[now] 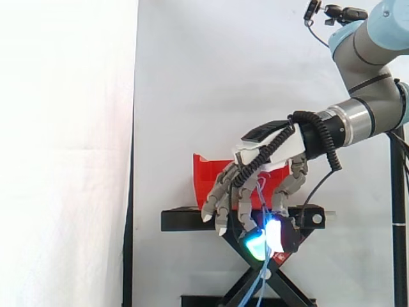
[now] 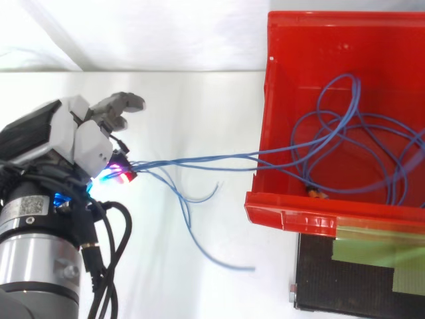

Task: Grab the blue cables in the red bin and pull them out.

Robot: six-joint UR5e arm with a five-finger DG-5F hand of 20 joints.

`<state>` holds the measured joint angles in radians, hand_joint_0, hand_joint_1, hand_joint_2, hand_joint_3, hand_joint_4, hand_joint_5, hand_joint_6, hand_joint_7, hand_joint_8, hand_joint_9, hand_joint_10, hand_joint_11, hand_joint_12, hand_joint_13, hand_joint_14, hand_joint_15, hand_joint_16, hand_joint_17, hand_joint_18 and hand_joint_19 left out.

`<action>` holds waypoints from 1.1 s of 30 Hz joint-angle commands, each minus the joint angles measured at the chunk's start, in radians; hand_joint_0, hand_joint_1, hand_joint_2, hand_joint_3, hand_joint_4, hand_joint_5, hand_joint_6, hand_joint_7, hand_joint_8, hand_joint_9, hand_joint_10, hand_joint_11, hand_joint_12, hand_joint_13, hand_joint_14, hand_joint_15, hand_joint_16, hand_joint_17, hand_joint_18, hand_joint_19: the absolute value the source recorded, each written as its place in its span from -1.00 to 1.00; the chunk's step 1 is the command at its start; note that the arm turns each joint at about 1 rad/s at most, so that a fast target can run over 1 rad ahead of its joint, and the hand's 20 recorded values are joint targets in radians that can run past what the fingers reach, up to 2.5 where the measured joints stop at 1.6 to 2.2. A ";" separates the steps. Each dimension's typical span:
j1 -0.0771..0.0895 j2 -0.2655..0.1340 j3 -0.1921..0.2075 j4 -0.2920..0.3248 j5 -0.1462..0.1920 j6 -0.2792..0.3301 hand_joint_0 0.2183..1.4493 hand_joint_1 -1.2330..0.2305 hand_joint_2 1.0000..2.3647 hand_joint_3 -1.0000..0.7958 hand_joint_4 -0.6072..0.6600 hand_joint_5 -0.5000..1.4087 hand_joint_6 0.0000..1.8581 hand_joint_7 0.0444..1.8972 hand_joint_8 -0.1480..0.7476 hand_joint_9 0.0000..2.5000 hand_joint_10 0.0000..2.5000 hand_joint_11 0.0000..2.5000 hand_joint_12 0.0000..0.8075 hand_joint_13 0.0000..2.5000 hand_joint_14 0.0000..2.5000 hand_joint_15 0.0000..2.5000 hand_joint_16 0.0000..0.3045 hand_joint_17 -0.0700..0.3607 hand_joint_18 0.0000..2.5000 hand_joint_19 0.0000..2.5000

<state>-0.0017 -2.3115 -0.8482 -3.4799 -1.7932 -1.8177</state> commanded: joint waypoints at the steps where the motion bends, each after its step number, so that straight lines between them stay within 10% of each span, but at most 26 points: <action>1: 0.006 0.000 -0.003 0.001 0.000 0.174 0.20 -0.37 -1.00 -1.00 0.25 0.55 -0.43 -0.39 -0.08 -0.39 -0.99 -0.65 -0.21 -0.58 -0.99 -0.68 -0.73 -0.25 -0.67 -0.50; 13: 0.031 0.000 -0.048 0.076 0.000 0.571 0.20 -0.37 -1.00 -1.00 0.25 0.55 -0.43 -0.38 -0.08 -0.39 -0.99 -0.65 -0.21 -0.58 -0.99 -0.68 -0.73 -0.25 -0.67 -0.49; 33: 0.058 0.024 -0.086 0.082 0.003 0.875 0.20 -0.37 -1.00 -1.00 0.25 0.55 -0.44 -0.39 -0.09 -0.39 -0.99 -0.65 -0.21 -0.58 -0.99 -0.67 -0.73 -0.25 -0.67 -0.49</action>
<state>0.0515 -2.2926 -0.9203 -3.3978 -1.7902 -0.9770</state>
